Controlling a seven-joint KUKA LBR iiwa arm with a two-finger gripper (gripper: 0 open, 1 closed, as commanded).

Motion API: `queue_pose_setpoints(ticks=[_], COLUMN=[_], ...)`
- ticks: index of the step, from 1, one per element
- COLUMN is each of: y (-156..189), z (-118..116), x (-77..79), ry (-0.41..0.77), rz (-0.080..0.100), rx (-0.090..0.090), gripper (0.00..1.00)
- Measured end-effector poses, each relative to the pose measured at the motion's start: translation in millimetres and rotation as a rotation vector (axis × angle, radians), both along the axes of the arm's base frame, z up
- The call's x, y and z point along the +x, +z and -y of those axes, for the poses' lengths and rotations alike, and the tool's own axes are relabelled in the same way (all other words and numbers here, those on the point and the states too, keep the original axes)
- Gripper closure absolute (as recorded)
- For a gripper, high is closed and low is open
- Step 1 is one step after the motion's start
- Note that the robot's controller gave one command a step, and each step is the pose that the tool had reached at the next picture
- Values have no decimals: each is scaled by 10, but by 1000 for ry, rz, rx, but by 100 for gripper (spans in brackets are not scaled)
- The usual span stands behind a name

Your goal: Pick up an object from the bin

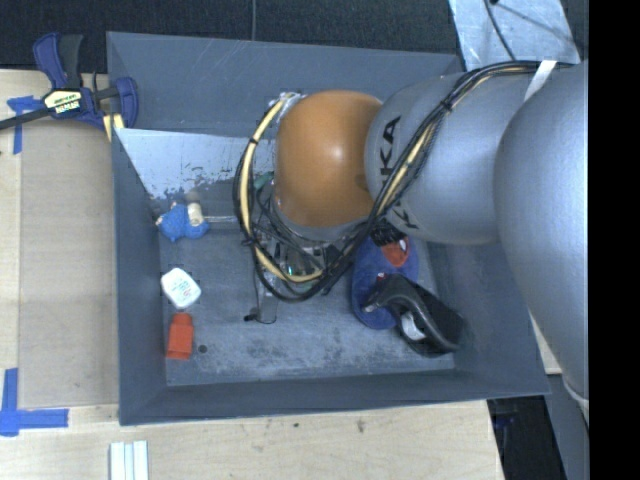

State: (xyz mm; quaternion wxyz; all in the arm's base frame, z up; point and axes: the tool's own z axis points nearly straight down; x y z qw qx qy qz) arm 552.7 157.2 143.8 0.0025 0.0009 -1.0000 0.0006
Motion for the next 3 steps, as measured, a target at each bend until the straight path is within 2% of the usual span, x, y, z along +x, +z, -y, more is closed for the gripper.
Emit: queue_pose_setpoints(ticks=[1, 2, 3], y=[-762, -422, -416], z=[-910, -717, -713], x=[128, 187, 309], ry=[-198, -42, -418], rz=[5, 13, 10], rx=[3, 3, 2], gripper=[0, 0, 0])
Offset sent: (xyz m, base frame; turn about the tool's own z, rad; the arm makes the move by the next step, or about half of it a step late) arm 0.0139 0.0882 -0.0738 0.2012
